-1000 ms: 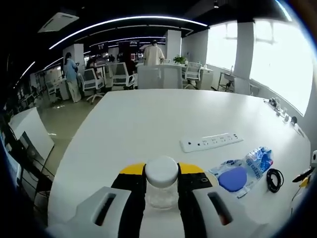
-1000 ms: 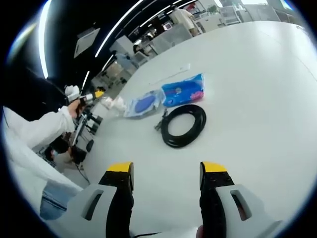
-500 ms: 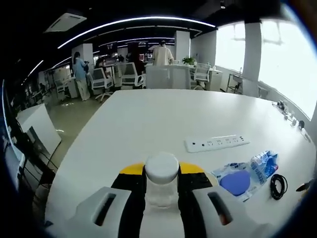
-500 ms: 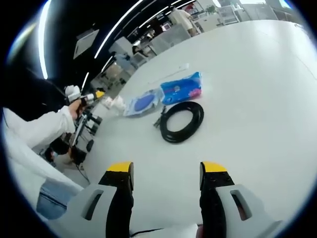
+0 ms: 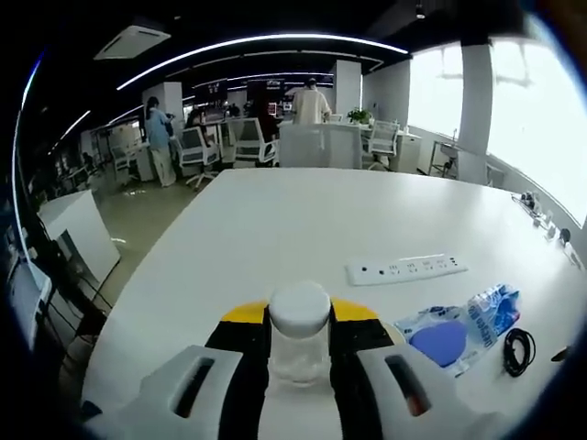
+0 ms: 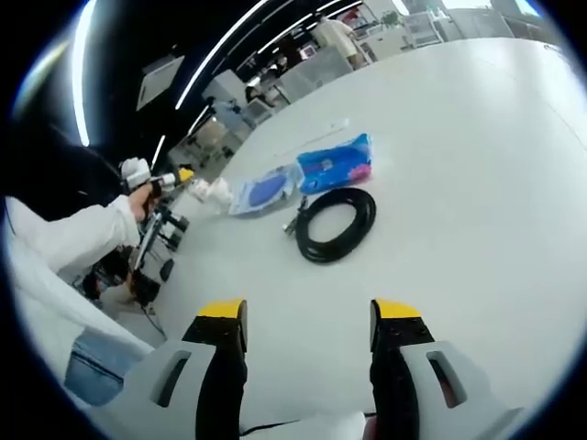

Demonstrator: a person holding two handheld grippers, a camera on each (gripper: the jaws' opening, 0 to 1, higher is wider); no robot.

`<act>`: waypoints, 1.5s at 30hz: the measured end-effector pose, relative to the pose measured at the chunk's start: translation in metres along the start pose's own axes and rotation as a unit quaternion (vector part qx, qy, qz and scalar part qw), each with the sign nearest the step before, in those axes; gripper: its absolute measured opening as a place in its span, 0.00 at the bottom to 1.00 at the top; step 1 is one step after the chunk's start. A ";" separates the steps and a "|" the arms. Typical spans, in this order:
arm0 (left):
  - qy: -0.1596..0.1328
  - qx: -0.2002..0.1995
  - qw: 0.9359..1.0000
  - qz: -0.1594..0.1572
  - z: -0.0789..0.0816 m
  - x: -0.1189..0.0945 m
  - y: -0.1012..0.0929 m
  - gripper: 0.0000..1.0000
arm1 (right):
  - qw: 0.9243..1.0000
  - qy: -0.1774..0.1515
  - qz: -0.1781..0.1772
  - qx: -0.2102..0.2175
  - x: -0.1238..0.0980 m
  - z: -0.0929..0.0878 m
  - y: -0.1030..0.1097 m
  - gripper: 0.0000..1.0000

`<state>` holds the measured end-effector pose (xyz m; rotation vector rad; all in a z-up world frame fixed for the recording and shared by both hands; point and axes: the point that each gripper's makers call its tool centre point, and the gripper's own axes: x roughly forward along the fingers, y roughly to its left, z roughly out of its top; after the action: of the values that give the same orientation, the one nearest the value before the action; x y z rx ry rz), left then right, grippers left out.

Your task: Arrange the tabletop items into an orderly group along one side of the table until the central work area is clear of visible clutter.

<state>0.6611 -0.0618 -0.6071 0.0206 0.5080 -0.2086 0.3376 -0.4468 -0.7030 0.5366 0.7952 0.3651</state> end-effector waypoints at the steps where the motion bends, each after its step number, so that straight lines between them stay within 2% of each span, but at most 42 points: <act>1: -0.014 -0.011 1.000 -0.008 0.005 -0.001 -0.002 0.29 | 1.000 0.000 0.000 0.000 0.000 0.000 0.000 0.53; 5: -0.038 -0.014 0.999 -0.015 0.012 -0.009 -0.001 0.60 | 1.000 0.000 0.002 -0.007 0.001 0.001 0.001 0.54; 8: -0.039 -0.021 0.999 -0.025 0.011 -0.015 -0.001 0.74 | 1.000 -0.003 0.003 -0.015 0.001 0.003 0.004 0.58; 11: -0.043 -0.033 0.998 -0.044 0.009 -0.022 -0.004 0.85 | 1.000 -0.007 0.004 -0.024 0.002 0.006 0.006 0.64; 16: -0.047 -0.017 0.997 -0.054 0.002 -0.037 -0.009 0.97 | 0.999 -0.018 0.003 -0.042 -0.001 0.009 0.012 0.75; 20: -0.047 -0.012 0.996 -0.069 -0.007 -0.054 -0.014 1.00 | 0.998 -0.030 0.002 -0.048 -0.007 0.009 0.013 0.80; 31: -0.032 -0.011 0.994 -0.100 -0.045 -0.094 -0.016 1.00 | 0.998 -0.048 -0.010 -0.045 -0.025 0.000 0.010 0.81; 36: -0.023 -0.013 0.993 -0.113 -0.068 -0.117 -0.019 0.99 | 0.998 -0.045 -0.011 -0.044 -0.029 -0.008 0.011 0.80; 40: -0.009 0.004 0.993 -0.120 -0.089 -0.133 -0.019 0.98 | 0.998 -0.044 -0.010 -0.049 -0.034 -0.013 0.012 0.79; 45: 0.001 0.015 0.992 -0.123 -0.107 -0.149 -0.017 0.98 | 0.998 -0.042 -0.015 -0.047 -0.036 -0.017 0.008 0.78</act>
<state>0.4792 -0.0418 -0.6279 -0.0129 0.5081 -0.4579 0.3003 -0.4531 -0.6877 0.4484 0.7016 0.3483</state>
